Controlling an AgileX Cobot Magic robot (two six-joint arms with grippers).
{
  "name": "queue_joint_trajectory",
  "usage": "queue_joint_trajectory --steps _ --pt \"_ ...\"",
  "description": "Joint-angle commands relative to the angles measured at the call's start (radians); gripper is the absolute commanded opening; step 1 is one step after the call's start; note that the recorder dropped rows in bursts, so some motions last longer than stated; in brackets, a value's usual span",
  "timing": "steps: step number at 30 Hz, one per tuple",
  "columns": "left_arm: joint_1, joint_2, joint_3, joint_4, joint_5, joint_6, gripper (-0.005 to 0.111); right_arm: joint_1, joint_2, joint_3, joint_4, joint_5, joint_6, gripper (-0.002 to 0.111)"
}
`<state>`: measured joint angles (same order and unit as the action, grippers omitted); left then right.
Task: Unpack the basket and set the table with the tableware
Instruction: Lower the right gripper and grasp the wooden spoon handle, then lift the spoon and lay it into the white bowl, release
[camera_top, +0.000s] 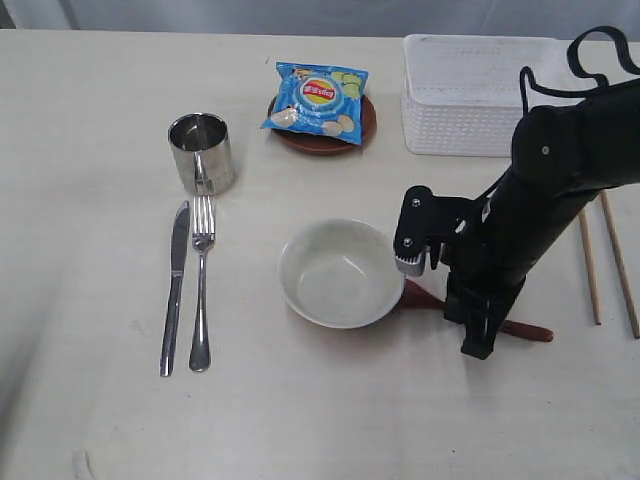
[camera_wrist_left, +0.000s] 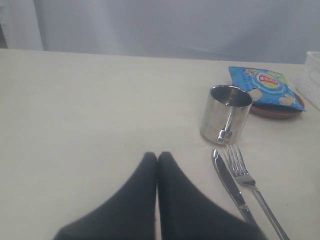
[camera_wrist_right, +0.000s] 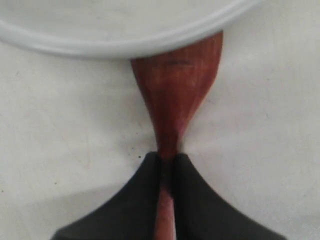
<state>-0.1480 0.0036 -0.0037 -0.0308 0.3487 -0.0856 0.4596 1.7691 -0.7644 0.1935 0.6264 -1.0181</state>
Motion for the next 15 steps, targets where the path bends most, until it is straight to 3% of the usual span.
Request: queue_joint_trajectory --steps 1,4,9,12,15 --pt "-0.005 -0.004 0.004 0.001 -0.002 0.003 0.000 0.001 -0.001 0.010 -0.084 0.058 -0.006 -0.001" --pt "-0.005 -0.004 0.004 0.001 -0.002 0.003 0.000 -0.007 -0.053 0.010 -0.218 0.128 0.038 -0.001" --pt "-0.005 -0.004 0.004 0.001 -0.002 0.003 0.000 -0.064 -0.188 0.008 -0.477 0.159 0.297 -0.001" --pt "-0.005 -0.004 0.004 0.001 -0.002 0.003 0.000 -0.073 -0.267 -0.010 -0.443 0.129 0.300 -0.001" --pt "-0.005 -0.004 0.004 0.001 -0.002 0.003 0.000 -0.020 -0.312 -0.049 -0.352 0.126 0.296 -0.001"
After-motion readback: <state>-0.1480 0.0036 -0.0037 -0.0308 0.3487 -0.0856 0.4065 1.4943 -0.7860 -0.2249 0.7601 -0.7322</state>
